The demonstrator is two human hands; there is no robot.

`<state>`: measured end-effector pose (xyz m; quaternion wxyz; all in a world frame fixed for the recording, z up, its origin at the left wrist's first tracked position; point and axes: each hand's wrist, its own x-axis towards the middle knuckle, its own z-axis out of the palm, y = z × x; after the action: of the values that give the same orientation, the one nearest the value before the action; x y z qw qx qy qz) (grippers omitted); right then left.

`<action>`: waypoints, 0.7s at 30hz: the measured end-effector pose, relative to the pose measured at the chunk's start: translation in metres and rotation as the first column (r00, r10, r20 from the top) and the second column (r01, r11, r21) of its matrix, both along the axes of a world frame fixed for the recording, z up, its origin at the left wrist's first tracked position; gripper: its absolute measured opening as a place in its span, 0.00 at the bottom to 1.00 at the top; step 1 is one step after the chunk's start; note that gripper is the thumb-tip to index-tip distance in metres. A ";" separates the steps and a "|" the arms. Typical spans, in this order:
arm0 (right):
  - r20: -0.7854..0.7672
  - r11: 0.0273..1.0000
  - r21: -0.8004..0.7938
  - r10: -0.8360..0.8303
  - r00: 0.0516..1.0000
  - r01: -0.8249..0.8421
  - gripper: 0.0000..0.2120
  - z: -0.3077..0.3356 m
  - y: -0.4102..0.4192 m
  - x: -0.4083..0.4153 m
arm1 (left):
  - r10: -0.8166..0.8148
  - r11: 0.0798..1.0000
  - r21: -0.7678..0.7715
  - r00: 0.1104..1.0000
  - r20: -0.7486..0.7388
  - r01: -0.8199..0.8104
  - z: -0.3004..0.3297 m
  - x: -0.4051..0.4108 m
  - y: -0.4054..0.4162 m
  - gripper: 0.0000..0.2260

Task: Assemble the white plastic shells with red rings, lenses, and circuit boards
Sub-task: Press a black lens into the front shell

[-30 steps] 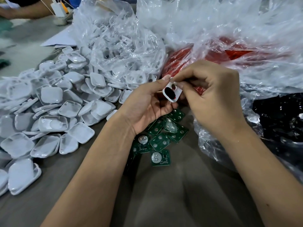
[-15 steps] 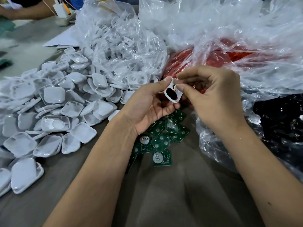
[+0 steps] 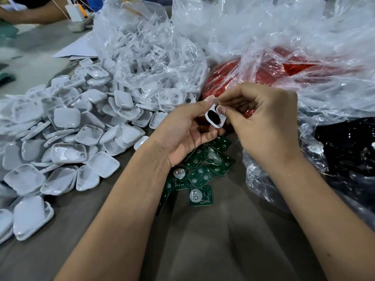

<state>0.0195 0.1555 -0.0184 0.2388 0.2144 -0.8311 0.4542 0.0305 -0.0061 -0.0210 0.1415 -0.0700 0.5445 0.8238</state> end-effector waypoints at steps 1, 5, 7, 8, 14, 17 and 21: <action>-0.020 1.000 0.008 -0.008 1.000 0.008 0.06 0.000 -0.001 0.001 | 0.002 1.000 0.003 1.000 0.002 -0.002 0.000 0.000 0.000 0.07; -0.098 0.997 0.056 -0.047 0.994 0.053 0.06 0.001 -0.003 0.003 | 0.003 0.999 0.034 1.000 0.002 -0.003 0.001 0.001 -0.001 0.07; -0.093 0.997 0.042 -0.058 0.994 0.062 0.06 0.000 -0.004 0.003 | 0.008 0.998 0.056 1.000 0.003 -0.008 0.001 0.001 -0.002 0.08; -0.088 0.997 0.037 -0.063 0.994 0.067 0.06 -0.001 -0.004 0.003 | 0.010 0.998 0.065 1.000 0.003 -0.010 0.001 0.001 -0.002 0.09; -0.125 0.987 0.112 -0.100 0.987 0.114 0.07 -0.003 -0.005 0.005 | 0.021 0.994 0.105 1.000 0.013 -0.023 0.001 0.001 -0.001 0.09; -0.151 0.979 0.146 -0.120 0.981 0.142 0.07 -0.004 -0.008 0.006 | 0.011 0.994 0.109 1.000 0.004 -0.011 0.000 0.000 0.000 0.09; -0.184 0.972 0.146 -0.159 0.970 0.187 0.06 -0.005 -0.013 0.009 | 0.004 0.992 0.127 1.000 -0.010 -0.003 -0.003 -0.002 0.000 0.09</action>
<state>0.0280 0.1426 -0.0238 0.3296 0.1979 -0.8573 0.3424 0.0287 -0.0061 -0.0235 0.1413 -0.0577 0.4917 0.8573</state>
